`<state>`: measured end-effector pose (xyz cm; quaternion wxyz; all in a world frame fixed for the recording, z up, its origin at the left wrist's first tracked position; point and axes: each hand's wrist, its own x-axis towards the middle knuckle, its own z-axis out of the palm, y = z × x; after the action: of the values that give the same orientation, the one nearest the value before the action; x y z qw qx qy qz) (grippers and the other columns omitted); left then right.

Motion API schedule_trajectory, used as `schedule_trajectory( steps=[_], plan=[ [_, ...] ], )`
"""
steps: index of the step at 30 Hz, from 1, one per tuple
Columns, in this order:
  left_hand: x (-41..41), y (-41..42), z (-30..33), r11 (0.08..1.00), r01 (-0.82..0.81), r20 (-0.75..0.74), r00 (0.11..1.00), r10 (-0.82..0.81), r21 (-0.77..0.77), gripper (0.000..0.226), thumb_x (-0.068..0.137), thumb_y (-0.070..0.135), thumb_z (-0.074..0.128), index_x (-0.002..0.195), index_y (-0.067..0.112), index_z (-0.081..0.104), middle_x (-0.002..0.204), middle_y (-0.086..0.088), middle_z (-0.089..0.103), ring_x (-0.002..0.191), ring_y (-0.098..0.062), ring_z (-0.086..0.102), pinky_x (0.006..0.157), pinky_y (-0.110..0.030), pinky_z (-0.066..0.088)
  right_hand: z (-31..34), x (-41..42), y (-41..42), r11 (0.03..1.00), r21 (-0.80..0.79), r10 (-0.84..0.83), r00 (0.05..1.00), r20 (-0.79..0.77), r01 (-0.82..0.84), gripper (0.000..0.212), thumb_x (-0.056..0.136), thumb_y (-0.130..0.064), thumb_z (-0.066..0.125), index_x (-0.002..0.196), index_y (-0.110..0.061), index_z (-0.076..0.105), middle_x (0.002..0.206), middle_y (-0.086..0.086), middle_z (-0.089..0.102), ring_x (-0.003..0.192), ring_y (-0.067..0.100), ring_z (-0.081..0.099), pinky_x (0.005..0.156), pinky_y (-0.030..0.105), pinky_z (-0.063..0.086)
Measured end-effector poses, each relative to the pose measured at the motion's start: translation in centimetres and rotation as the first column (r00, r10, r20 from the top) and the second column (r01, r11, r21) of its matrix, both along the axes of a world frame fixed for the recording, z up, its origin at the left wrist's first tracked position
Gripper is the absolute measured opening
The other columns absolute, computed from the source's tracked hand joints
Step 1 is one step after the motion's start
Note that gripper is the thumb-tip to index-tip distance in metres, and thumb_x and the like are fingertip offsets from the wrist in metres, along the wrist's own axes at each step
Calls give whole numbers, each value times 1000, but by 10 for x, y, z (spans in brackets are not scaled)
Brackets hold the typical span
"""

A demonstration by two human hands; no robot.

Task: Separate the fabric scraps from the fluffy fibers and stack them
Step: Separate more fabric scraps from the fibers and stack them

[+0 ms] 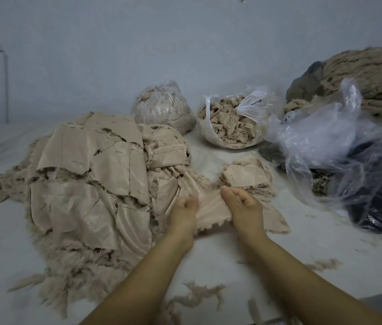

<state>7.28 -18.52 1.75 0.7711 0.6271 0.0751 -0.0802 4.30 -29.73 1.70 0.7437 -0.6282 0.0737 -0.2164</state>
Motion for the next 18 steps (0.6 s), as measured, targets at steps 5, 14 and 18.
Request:
schedule_trajectory(
  steps=[5, 14, 18],
  plan=[
    [9, 14, -9, 945, -197, 367, 926, 92, 261, 18, 94, 19, 56, 75, 22, 56, 68, -1, 57, 64, -17, 47, 61, -31, 39, -15, -3, -14, 993, -44, -114, 990, -84, 110, 19, 82, -22, 74, 66, -32, 76, 68, -9, 72, 63, 2, 63, 66, 24, 50],
    [20, 25, -6, 920, -247, 493, 867, 70, 304, 20, 90, 14, 62, 73, 21, 54, 45, 18, 50, 45, 2, 42, 46, -11, 33, -25, -8, -34, 974, -191, -154, 976, -157, 123, 17, 82, -28, 72, 68, -20, 75, 67, -5, 71, 72, 13, 66, 78, 36, 54],
    [19, 11, 6, 923, -165, 533, 844, -49, 347, 22, 88, 9, 63, 71, 20, 54, 53, 14, 54, 48, 7, 47, 50, -7, 36, -16, -10, -47, 951, -254, -214, 968, -135, 175, 19, 85, -26, 70, 67, -21, 72, 71, -9, 71, 80, 14, 66, 74, 27, 48]
  ],
)
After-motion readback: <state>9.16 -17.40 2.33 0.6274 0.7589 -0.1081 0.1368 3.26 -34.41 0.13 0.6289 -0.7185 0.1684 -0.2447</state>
